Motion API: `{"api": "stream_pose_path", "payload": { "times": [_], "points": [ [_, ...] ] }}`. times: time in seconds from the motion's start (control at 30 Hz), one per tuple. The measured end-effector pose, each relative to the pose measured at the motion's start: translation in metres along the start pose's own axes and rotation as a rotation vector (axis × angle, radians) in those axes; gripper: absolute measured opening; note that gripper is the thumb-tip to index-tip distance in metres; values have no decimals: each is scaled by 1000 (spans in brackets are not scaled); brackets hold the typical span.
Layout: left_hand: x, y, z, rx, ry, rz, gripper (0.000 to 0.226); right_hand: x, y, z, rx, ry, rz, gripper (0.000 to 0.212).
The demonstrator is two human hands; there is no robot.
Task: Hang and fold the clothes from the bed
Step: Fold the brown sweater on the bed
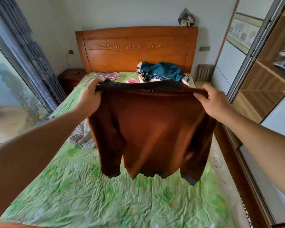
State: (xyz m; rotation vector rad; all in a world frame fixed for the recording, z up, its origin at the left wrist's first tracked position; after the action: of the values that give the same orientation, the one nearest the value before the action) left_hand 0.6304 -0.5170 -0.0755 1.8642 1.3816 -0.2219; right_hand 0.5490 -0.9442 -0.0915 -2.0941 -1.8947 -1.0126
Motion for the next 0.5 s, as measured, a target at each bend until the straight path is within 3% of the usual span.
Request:
{"api": "stream_pose_path", "payload": {
  "times": [0.2, 0.4, 0.5],
  "points": [
    [21, 18, 6, 168, 218, 138, 11, -10, 14, 17, 61, -178, -18, 33],
    [51, 43, 29, 289, 300, 205, 25, -25, 42, 47, 159, -291, 51, 46],
    [77, 68, 52, 334, 267, 189, 21, -32, 64, 67, 245, -326, 101, 42]
  ]
}}
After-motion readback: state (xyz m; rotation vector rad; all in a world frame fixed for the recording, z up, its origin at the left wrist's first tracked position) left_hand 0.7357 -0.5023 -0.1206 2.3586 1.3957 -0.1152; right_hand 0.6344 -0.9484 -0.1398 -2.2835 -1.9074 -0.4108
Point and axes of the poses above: each hand's wrist, its own y-axis towards the middle knuckle, its own z-axis out of the palm, x = y × z, the point moved 4 cm from there along y, towards the middle knuckle, and after that the axes turned 5 degrees about z, right-handed, at the moved point
